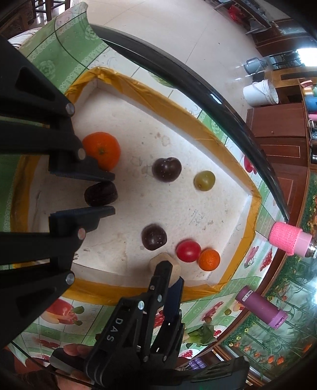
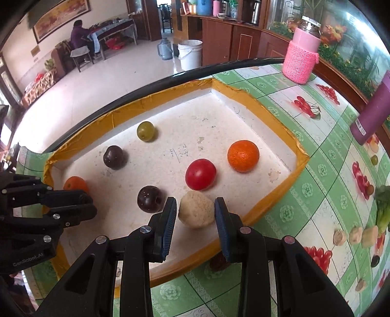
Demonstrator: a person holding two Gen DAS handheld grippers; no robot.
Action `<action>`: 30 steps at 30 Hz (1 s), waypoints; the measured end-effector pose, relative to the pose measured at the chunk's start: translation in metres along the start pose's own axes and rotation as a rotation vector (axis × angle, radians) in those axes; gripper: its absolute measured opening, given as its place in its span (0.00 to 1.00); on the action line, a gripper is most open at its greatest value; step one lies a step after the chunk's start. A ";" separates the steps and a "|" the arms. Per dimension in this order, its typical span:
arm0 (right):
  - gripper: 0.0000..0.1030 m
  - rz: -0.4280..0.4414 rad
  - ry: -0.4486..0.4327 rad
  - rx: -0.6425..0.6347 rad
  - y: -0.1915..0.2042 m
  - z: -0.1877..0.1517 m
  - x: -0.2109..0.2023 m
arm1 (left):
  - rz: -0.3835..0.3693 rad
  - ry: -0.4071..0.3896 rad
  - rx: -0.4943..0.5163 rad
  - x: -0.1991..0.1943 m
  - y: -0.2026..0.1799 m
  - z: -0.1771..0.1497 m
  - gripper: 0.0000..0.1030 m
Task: Organize fruits
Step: 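Open the left tool to drop the date while the right tool releases the block, then move both tools back over the table toward the remaining items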
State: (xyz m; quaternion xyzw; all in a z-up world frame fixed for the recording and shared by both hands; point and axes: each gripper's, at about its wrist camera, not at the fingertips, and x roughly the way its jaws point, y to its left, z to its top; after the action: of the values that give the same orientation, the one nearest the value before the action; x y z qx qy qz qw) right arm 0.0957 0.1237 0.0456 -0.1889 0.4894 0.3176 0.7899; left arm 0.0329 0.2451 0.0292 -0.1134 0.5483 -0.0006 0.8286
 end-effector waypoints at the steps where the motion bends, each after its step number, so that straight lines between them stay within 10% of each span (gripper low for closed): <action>1: 0.30 -0.001 0.002 -0.005 0.000 0.000 0.002 | 0.006 -0.004 0.008 0.000 -0.001 0.001 0.22; 15: 0.30 -0.020 -0.010 -0.017 0.003 -0.003 -0.008 | 0.052 -0.006 0.041 0.003 -0.012 0.000 0.24; 30: 0.45 -0.002 -0.047 0.038 0.002 -0.045 -0.068 | 0.108 -0.098 0.039 -0.026 -0.025 -0.023 0.61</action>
State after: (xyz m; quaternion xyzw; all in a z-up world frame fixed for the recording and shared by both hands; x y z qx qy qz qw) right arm 0.0432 0.0759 0.0862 -0.1670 0.4766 0.3116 0.8049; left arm 0.0048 0.2197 0.0494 -0.0673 0.5123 0.0388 0.8553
